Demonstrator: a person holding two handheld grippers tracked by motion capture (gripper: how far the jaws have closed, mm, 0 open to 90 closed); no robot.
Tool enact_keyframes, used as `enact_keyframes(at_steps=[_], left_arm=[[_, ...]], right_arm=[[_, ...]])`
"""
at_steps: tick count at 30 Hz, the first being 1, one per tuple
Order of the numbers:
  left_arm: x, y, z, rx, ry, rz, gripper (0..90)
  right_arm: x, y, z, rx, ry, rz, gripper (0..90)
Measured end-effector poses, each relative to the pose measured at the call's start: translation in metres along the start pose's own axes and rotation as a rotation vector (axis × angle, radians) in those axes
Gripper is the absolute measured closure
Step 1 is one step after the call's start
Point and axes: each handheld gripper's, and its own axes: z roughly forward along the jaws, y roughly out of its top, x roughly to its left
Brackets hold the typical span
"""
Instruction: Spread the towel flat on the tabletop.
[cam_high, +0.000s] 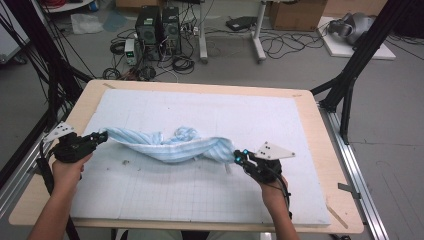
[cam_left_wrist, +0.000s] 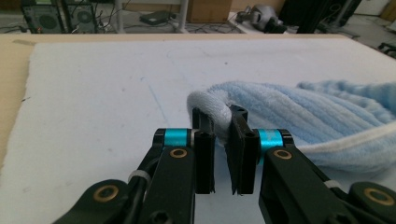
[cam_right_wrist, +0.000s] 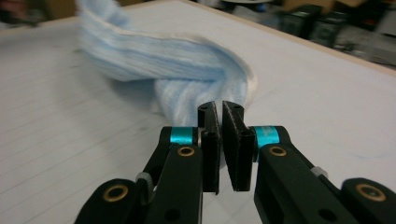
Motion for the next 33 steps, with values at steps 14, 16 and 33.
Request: enact_keyframes(at_steps=[14,16,33], left_arm=[[-0.006,0.006,0.002,-0.069,0.087,-0.021,37.7],[-0.006,0.006,0.002,-0.072,0.081,-0.021,37.6],[-0.014,-0.001,0.014,-0.056,0.005,0.001,36.5]], right_arm=[[-0.007,0.022,0.008,-0.005,0.022,0.003,47.1],[-0.012,0.027,0.019,0.015,0.006,0.012,46.0],[-0.021,0.054,0.193,0.359,0.092,0.004,44.4]])
